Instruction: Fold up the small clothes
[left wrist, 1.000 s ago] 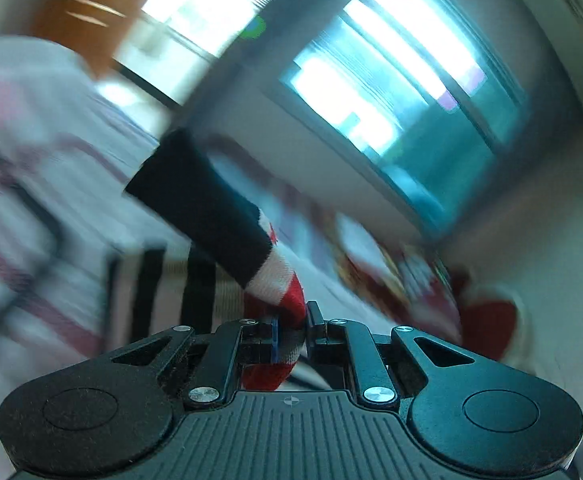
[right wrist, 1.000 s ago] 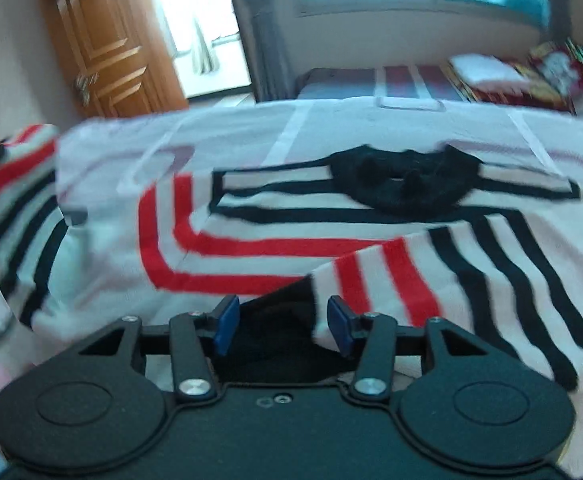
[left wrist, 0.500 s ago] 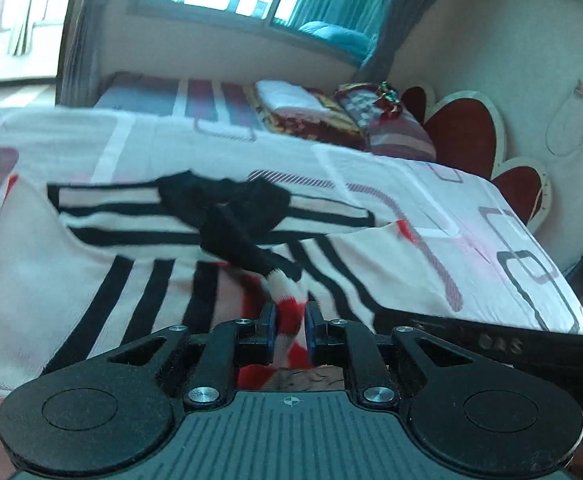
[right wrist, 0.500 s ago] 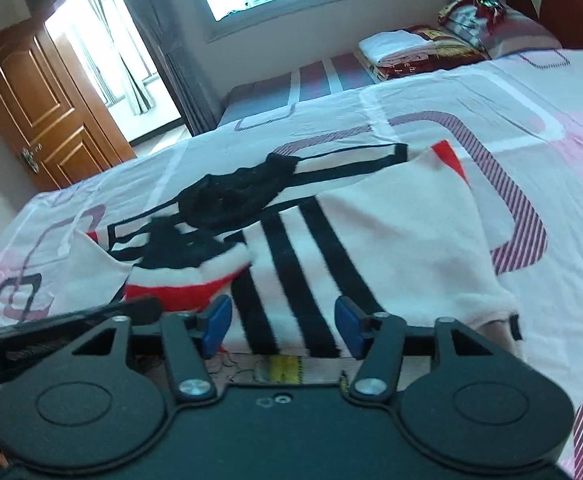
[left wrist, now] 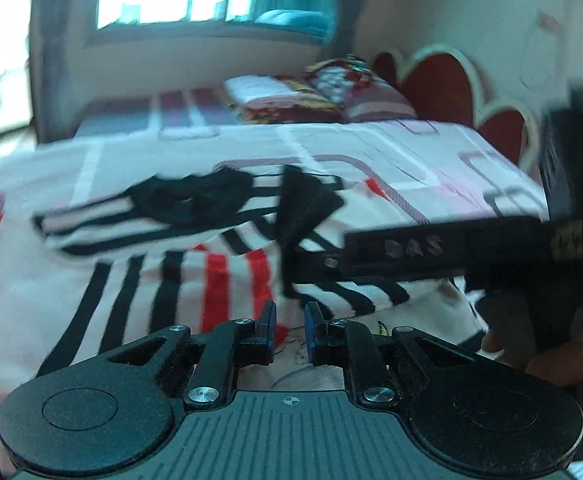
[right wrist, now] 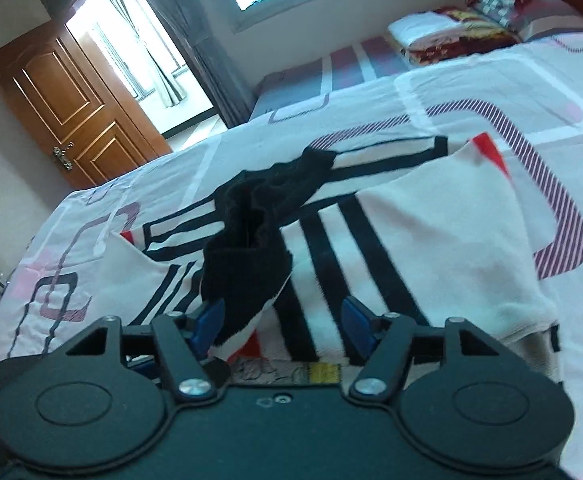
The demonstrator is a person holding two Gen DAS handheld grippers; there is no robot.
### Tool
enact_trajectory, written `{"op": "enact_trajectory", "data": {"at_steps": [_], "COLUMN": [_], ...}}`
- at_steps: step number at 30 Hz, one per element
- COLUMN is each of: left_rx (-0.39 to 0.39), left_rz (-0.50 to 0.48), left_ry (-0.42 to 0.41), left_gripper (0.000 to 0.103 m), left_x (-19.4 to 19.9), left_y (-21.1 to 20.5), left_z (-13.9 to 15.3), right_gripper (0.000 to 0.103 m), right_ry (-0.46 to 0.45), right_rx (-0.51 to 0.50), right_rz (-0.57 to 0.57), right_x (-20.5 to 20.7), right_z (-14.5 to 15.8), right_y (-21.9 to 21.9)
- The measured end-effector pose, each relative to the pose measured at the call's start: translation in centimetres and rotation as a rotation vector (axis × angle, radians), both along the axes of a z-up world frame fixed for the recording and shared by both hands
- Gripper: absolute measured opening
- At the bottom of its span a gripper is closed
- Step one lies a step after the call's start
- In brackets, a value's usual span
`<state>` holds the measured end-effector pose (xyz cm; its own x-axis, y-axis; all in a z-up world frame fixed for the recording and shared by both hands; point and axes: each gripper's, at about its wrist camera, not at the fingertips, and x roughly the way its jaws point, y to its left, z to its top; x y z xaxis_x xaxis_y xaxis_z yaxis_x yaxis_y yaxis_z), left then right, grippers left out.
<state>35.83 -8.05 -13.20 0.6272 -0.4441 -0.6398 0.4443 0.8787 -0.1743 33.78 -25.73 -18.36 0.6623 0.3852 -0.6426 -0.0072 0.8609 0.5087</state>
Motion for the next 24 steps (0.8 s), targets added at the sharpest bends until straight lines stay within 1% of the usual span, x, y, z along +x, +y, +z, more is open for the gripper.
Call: {"op": "enact_trajectory", "data": {"at_steps": [2, 4, 7, 10, 11, 13, 15, 17, 18, 19, 20, 21, 24], "left_rx": [0.000, -0.016, -0.025, -0.003, -0.004, -0.011, -0.020, -0.033, -0.036, -0.037, -0.037, -0.037, -0.046], "left_rz": [0.031, 0.076, 0.178, 0.284, 0.328, 0.398, 0.449, 0.473, 0.476, 0.478, 0.478, 0.478, 0.485], "left_ry": [0.002, 0.004, 0.022, 0.033, 0.041, 0.053, 0.077, 0.109, 0.114, 0.114, 0.109, 0.104, 0.111], "left_gripper": [0.013, 0.013, 0.013, 0.013, 0.013, 0.013, 0.013, 0.013, 0.013, 0.013, 0.013, 0.013, 0.013], "left_x": [-0.1, -0.6, 0.0, 1.0, 1.5, 2.3, 3.1, 3.8, 4.1, 4.2, 4.3, 4.4, 5.0], "left_y": [1.4, 3.4, 6.5, 9.5, 10.7, 12.4, 13.8, 14.5, 14.6, 14.6, 14.5, 14.4, 14.1], "left_z": [0.1, 0.2, -0.4, -1.2, -1.5, -2.2, -3.0, -3.9, -4.3, -4.5, -4.7, -4.7, -4.9], "right_gripper": [0.064, 0.063, 0.072, 0.072, 0.072, 0.069, 0.060, 0.036, 0.029, 0.017, 0.012, 0.010, 0.008], "right_ry": [0.010, 0.018, 0.012, 0.028, 0.030, 0.057, 0.064, 0.056, 0.049, 0.047, 0.041, 0.019, -0.138], "right_rx": [0.012, 0.051, 0.089, 0.139, 0.135, 0.072, 0.023, -0.004, -0.017, -0.040, -0.063, -0.081, -0.218], "right_rz": [0.002, -0.002, -0.006, 0.007, 0.007, -0.012, -0.033, -0.055, -0.057, -0.052, -0.042, -0.032, -0.014], "right_x": [0.0, -0.2, -1.0, -1.3, -1.2, -0.7, -0.4, -0.2, -0.1, 0.0, 0.1, 0.0, -0.8], "right_z": [-0.3, -0.3, 0.1, -0.1, -0.2, -0.6, -1.2, -1.5, -1.7, -1.9, -1.9, -1.6, 1.4], "right_y": [0.2, -0.1, -0.9, -1.2, -1.0, -0.5, -0.2, -0.2, -0.1, 0.1, 0.4, 0.7, 1.2]}}
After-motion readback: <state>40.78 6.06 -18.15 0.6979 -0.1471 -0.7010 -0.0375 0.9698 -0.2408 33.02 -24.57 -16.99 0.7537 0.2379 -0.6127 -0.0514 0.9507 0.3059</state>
